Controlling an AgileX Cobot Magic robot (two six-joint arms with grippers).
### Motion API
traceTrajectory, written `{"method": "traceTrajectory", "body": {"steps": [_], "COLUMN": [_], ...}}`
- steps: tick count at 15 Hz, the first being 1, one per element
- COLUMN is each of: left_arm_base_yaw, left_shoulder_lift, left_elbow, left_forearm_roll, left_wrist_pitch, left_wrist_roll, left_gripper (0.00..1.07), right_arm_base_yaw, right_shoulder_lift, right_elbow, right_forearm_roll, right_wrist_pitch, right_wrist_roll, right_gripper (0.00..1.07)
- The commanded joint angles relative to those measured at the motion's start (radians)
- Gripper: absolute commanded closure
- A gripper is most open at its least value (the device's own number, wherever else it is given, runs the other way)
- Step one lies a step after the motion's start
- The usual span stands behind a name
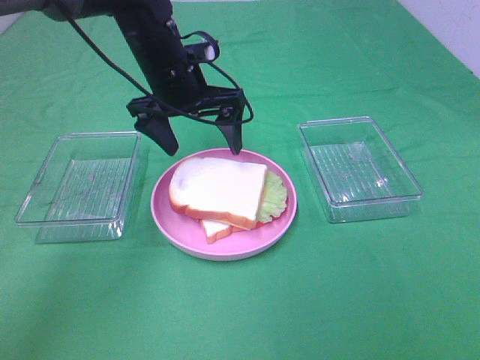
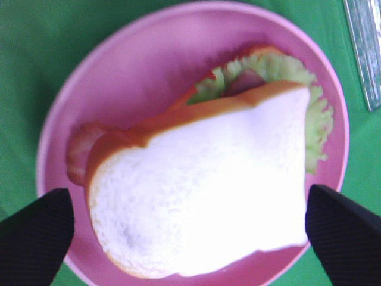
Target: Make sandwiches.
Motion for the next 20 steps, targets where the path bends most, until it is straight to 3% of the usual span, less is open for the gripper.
{"method": "traceTrajectory", "body": {"steps": [1,4,7,9,10,11,16,20], "left_arm_base_yaw": [-0.002,0.019,0.088,0.155,0.223,0.259,0.473,0.505], "left_shoulder_lift": [-0.044,-0.133,-0.251,-0.378,-0.542,-0.624,-1.002,-1.273], "left_elbow": [-0.065,-0.066,0.019,0.134,0.287,0.373,0.694,0.913], "left_forearm_roll": [0.071,0.182,0.188,0.213,0.307,0.351,0.399,0.399], "left_wrist_pitch": [0.108,0.108,0.108,0.108,0.108,0.108,0.107,0.099], "left_wrist_roll": [-0.026,-0.033,-0.032,-0.015,-0.003,-0.003,-0.006,-0.006], "left_gripper": [0.04,0.04,0.04,0.04,0.04,0.04,0.04,0.04], "right_arm_base_yaw": [-0.002,-0.002,-0.002,-0.002,-0.002,-0.002,-0.002,-0.002], "right_shoulder_lift": [-0.031,-0.031,-0.031,-0.031,-0.031,-0.031,-0.031,-0.031], "right_elbow": [0.004,0.004,0.004,0.004,0.004,0.004,0.004,0.004], "right_forearm_roll": [0.008,0.008,0.008,0.008,0.008,0.008,0.008,0.008], "right_wrist_pitch": [-0.012,-0.012,-0.012,-0.012,-0.012,-0.012,-0.012,-0.012], "right_wrist_roll": [-0.010,-0.010,-0.010,-0.010,-0.010,-0.010,-0.010,-0.010], "right_gripper": [0.13,0.13,0.13,0.13,0.13,0.13,0.13,0.13]}}
